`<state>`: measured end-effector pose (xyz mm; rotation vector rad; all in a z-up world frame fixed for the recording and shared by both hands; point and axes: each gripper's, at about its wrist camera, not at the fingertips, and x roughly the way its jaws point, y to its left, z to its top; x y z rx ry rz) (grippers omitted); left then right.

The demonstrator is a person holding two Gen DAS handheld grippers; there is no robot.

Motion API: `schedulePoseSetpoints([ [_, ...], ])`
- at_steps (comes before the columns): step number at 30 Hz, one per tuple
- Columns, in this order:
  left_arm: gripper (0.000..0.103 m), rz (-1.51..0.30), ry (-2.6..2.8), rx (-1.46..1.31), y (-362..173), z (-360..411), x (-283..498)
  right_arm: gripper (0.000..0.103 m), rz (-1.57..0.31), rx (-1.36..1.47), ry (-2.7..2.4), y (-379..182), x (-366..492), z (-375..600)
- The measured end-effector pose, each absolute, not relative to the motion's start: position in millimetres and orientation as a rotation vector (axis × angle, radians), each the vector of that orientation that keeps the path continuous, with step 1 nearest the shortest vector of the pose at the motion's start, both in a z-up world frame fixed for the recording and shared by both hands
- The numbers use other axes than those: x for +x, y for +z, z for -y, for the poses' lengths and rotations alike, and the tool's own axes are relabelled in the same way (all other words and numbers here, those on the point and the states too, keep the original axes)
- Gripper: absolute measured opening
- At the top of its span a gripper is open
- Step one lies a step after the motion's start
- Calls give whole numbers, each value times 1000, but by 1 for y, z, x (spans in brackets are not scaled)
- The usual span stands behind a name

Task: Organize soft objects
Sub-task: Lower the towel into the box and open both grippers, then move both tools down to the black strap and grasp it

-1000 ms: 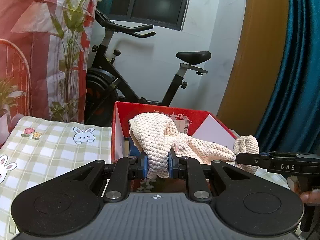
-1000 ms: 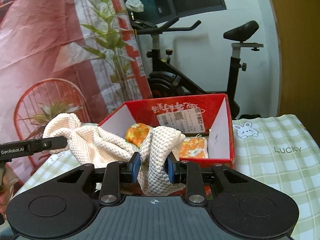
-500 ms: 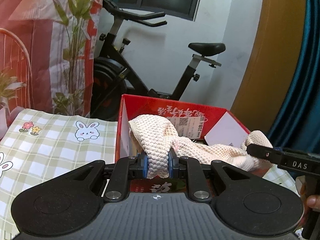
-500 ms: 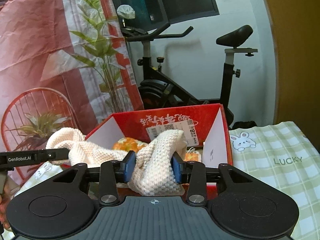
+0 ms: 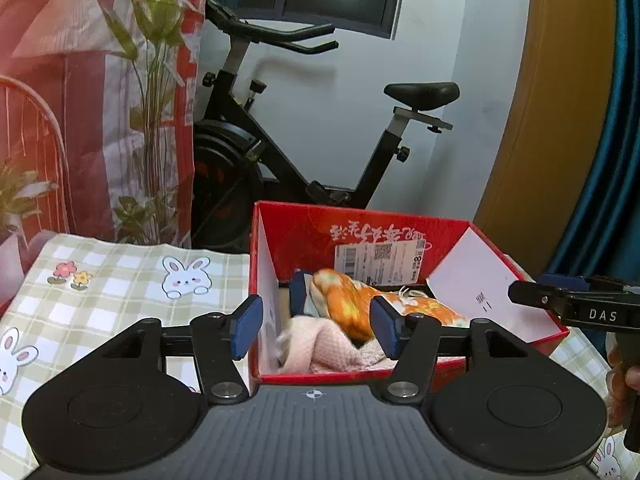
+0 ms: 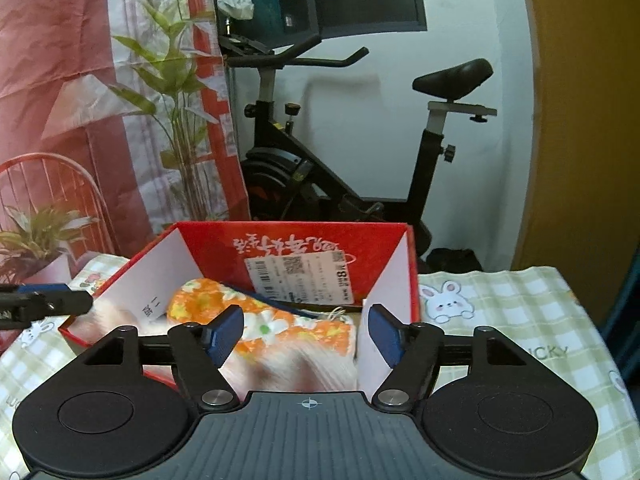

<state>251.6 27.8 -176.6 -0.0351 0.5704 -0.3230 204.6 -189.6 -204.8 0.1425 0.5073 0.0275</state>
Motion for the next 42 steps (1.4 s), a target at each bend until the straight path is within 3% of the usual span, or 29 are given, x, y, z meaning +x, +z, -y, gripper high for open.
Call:
schedulePoseSetpoints([
  [19, 64, -614, -393, -28, -172, -26, 204, 65, -502, 112, 83, -201, 154, 178],
  [42, 64, -868, -339, -124, -269, -50, 210, 64, -707, 190, 117, -290, 140, 169],
])
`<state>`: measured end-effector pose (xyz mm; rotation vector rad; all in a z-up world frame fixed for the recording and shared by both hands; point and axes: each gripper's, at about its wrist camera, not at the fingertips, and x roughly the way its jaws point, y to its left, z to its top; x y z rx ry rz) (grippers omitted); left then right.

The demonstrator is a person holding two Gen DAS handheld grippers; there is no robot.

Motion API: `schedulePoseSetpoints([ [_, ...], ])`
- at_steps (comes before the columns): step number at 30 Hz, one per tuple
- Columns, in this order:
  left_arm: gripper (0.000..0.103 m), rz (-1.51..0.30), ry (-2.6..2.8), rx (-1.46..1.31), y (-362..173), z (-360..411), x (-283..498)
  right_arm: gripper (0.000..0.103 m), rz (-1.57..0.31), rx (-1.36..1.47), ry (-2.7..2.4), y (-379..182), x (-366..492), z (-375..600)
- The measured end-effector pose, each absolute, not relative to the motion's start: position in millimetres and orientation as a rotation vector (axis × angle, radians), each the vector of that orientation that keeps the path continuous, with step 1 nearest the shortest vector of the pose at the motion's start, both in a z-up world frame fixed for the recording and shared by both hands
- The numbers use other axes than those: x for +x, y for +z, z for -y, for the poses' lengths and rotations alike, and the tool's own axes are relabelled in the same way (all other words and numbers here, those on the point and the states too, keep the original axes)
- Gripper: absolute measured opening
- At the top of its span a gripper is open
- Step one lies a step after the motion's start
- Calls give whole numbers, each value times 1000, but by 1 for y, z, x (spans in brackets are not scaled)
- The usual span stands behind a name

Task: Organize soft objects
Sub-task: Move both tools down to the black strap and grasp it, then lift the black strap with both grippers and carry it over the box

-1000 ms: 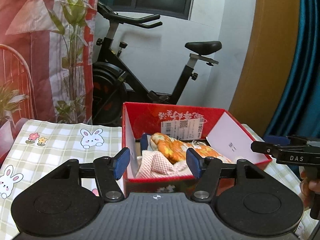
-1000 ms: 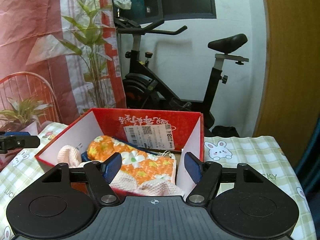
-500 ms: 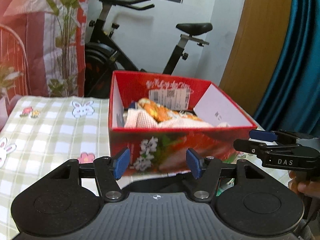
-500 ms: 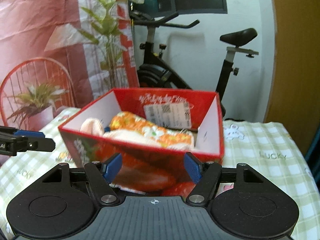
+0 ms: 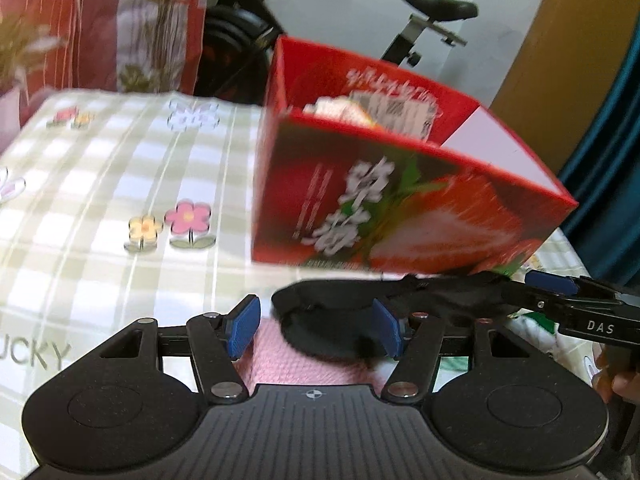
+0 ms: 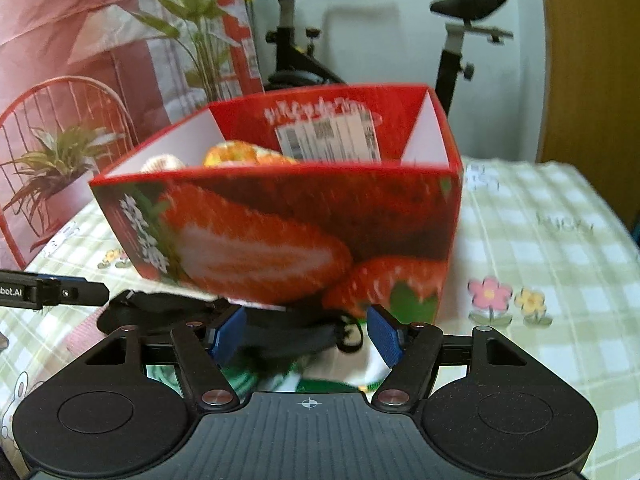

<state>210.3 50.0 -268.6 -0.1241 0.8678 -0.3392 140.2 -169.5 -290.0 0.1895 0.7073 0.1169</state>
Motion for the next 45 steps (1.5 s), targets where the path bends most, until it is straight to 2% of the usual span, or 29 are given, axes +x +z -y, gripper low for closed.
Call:
schedulePoseSetpoints([
  [13, 64, -915, -347, -188, -292, -51, 224, 62, -777, 302, 132, -316, 159, 176],
  [14, 64, -914, -349, -194, -293, -53, 223, 60, -775, 298, 136, -316, 159, 175],
  [16, 64, -914, -351, -192, -293, -51, 225, 49, -767, 275, 139, -314, 159, 173],
  [21, 63, -913, -356, -194, -293, -49, 227, 33, -757, 215, 163, -308, 158, 169],
  [24, 61, -906, -355, -189, -291, -47, 228, 28, -749, 188, 171, -304, 157, 167],
  [27, 49, -891, -343, -178, -287, -47, 226, 21, -734, 182, 170, -298, 154, 168],
  [29, 36, -880, -335, -170, -285, -50, 225, 18, -720, 180, 174, -293, 151, 169],
  [31, 33, -873, -337, -176, -282, -54, 225, 15, -706, 179, 184, -288, 149, 170],
  [39, 33, -859, -390, -163, -271, -51, 216, 11, -674, 148, 230, -271, 141, 162],
  [40, 26, -858, -392, -159, -271, -50, 215, 11, -676, 145, 230, -271, 140, 161],
  [41, 12, -855, -388, -151, -271, -50, 215, 11, -677, 142, 228, -270, 140, 161],
  [45, 8, -829, -379, -148, -265, -53, 213, 11, -660, 153, 224, -264, 137, 161],
])
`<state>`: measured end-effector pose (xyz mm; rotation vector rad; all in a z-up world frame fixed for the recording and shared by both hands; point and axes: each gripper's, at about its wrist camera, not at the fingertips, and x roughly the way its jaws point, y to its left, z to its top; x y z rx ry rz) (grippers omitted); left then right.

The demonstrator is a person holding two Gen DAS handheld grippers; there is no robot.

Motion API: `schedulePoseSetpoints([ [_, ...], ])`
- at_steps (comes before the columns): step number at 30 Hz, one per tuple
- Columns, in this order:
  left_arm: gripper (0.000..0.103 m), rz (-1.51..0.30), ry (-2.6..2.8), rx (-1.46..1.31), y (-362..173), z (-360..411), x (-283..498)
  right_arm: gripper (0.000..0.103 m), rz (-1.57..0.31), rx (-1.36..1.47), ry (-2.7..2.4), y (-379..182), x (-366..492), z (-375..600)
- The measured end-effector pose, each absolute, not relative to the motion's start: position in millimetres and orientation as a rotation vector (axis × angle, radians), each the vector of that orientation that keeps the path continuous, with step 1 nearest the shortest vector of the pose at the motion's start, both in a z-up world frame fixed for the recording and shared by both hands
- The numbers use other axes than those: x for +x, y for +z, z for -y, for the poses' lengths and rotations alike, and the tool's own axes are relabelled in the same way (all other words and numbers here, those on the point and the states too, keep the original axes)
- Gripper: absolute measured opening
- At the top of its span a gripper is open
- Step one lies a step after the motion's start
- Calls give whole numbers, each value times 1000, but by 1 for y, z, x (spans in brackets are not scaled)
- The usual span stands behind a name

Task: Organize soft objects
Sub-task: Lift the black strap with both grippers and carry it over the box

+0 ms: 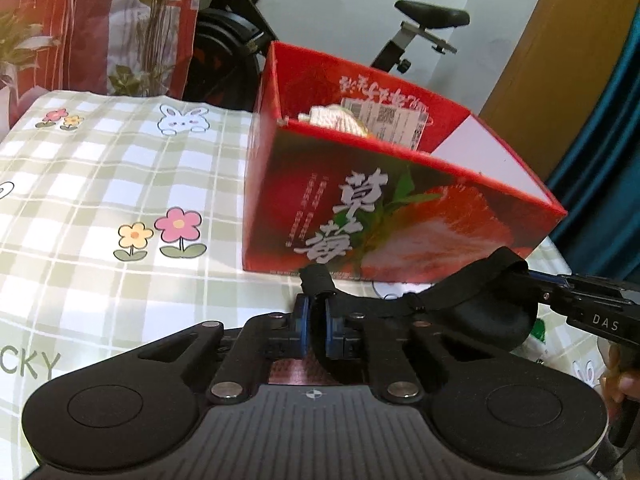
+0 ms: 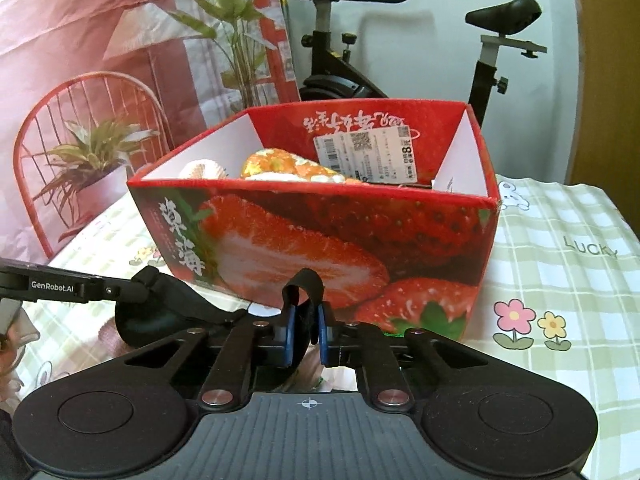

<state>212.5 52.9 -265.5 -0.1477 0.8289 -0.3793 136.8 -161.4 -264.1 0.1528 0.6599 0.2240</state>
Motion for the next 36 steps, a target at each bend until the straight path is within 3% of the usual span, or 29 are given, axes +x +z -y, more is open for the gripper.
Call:
schedulePoseSetpoints([
  [17, 8, -656, -425, -99, -200, -43, 178, 10, -555, 132, 237, -217, 113, 166],
  [36, 8, -540, -451, -92, -162, -41, 170, 10, -480, 103, 245, -177, 107, 168],
])
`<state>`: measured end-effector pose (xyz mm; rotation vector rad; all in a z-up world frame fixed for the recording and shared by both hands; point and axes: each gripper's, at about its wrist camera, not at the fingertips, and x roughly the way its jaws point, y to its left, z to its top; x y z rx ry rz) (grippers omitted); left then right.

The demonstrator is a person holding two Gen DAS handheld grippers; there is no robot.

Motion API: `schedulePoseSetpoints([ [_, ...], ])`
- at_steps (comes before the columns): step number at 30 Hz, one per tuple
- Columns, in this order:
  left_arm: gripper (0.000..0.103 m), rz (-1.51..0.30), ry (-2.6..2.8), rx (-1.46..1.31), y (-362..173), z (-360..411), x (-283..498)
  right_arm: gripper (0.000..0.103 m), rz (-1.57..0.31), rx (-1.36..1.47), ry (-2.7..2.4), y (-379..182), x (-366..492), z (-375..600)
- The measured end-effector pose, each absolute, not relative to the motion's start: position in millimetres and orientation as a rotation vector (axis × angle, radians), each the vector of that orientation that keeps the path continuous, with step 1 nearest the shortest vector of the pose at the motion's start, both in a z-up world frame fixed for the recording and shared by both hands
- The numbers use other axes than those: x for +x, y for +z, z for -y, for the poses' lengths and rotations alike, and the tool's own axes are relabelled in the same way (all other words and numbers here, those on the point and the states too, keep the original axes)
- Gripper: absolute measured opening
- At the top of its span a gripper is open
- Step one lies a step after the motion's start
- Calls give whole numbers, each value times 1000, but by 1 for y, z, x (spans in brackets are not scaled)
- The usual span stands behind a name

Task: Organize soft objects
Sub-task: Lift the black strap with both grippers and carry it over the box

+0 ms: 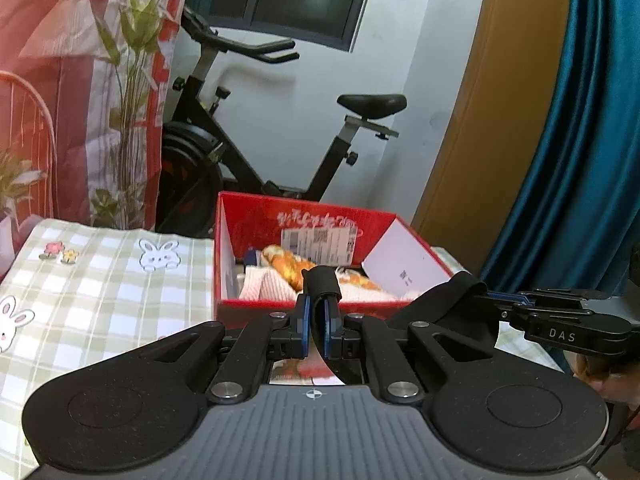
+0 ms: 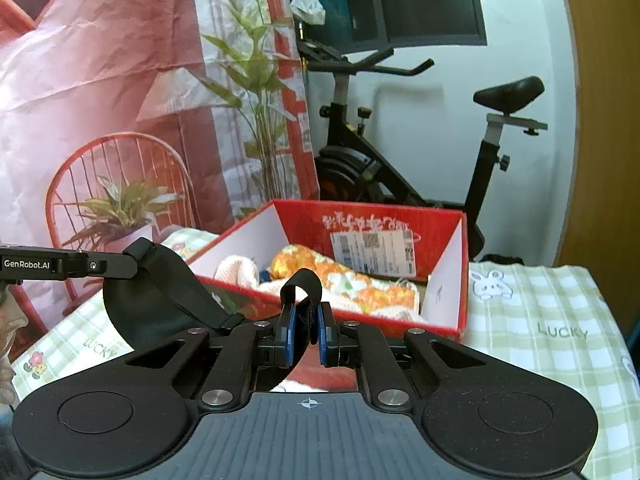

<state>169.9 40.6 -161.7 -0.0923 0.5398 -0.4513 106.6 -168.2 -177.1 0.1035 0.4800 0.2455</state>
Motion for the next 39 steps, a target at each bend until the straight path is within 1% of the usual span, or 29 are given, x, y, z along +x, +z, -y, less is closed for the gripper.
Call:
schedulePoseSetpoints([
  [11, 8, -492, -446, -99, -147, -35, 181, 10, -442, 76, 242, -153, 120, 176],
  [21, 8, -469, -446, -101, -138, -32, 198, 10, -439, 66, 234, -146, 139, 180],
  [33, 8, -463, -415, -99, -134, -22, 251, 10, -451, 48, 207, -142, 202, 193],
  [39, 8, -461, -390, -69, -136, -12, 282, 10, -459, 18, 173, -150, 240, 199],
])
